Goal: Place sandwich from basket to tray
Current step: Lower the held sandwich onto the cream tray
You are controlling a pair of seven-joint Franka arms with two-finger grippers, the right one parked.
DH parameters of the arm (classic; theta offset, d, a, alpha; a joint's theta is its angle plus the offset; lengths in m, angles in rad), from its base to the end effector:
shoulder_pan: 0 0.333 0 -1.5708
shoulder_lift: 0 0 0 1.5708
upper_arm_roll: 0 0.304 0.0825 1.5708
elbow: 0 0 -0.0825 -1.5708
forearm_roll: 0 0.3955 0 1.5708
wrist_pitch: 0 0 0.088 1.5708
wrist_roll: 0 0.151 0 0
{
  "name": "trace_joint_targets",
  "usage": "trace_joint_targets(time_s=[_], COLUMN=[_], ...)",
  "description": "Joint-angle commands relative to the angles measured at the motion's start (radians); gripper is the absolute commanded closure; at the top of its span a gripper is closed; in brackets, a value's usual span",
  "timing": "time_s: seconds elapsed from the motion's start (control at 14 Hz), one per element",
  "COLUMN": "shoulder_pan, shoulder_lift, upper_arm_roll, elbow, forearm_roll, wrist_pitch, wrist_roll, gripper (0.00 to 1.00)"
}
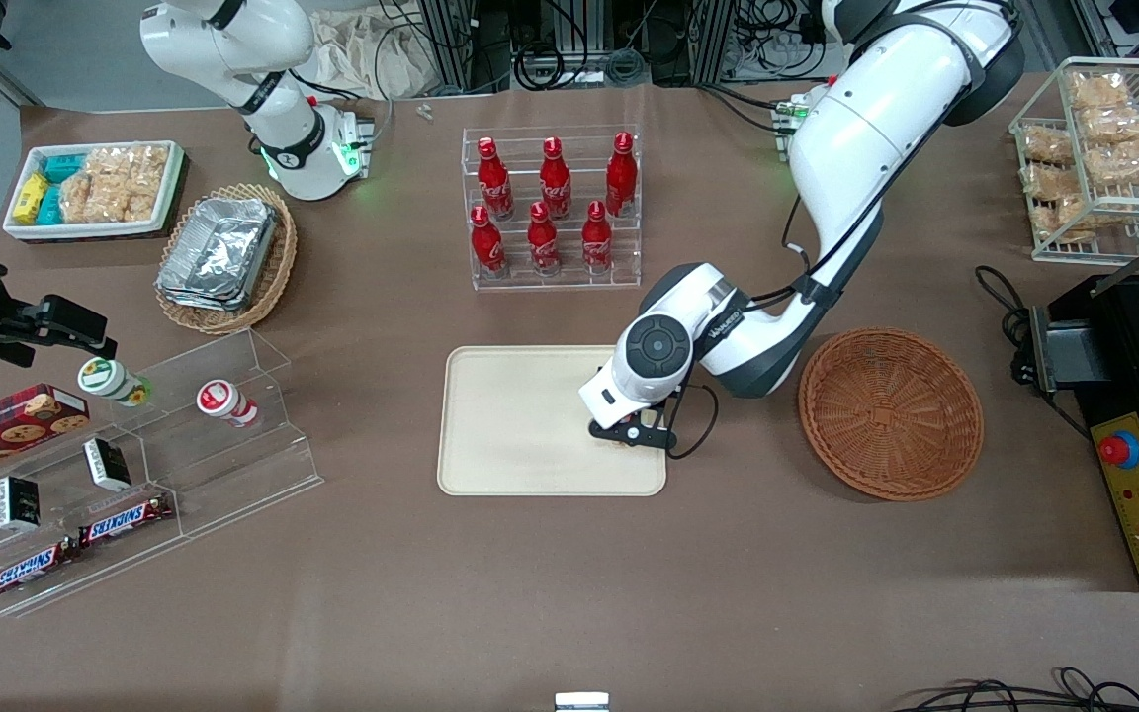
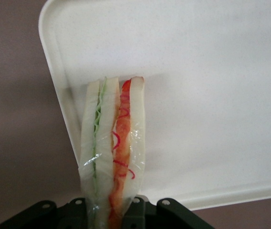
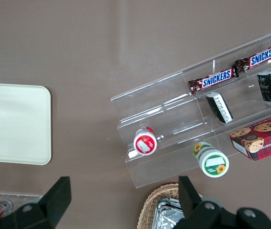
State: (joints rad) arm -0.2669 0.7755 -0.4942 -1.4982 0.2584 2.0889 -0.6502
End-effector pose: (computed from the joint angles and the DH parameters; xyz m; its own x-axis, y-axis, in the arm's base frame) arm 0.5453 -0.4375 0.1824 0.9787 -0.1454 -0.1446 -0.1395 -0.9889 0.0504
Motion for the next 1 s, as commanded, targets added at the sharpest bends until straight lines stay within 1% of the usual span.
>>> trace_joint_targets(time_s=[0.0,0.14,0.21,0.29,0.36,0.43,0.57,0.71,0.86,0.93], shoulder_pan=[-0.011,-0.012,-0.014,-0.021,-0.026,-0.026,-0.026,-0.025,-0.020,-0.017], shoulder_lift=[0.016,0.033,0.042,0.051,0.056,0.063,0.076,0.074,0.047,0.013], upper_arm_roll=[0.002,0.002,0.002,0.002,0.002,0.002,0.002,0.002,0.002,0.000], elbow=[0.003,0.006,0.009,0.013,0.018,0.018,0.018,0.019,0.010,0.018], forearm_roll=[0.070,0.108,0.110,0.110,0.113,0.126,0.163,0.189,0.190,0.177], wrist_pitch=[0.051,0.059,0.059,0.065,0.075,0.088,0.092,0.091,0.064,0.009], wrist_roll=[-0.104,-0.141,-0.152,-0.166,-0.190,-0.218,-0.233,-0.233,-0.238,-0.256], gripper=[0.97,0.96,0.95,0.92,0.83,0.67,0.00,0.00,0.00,0.00])
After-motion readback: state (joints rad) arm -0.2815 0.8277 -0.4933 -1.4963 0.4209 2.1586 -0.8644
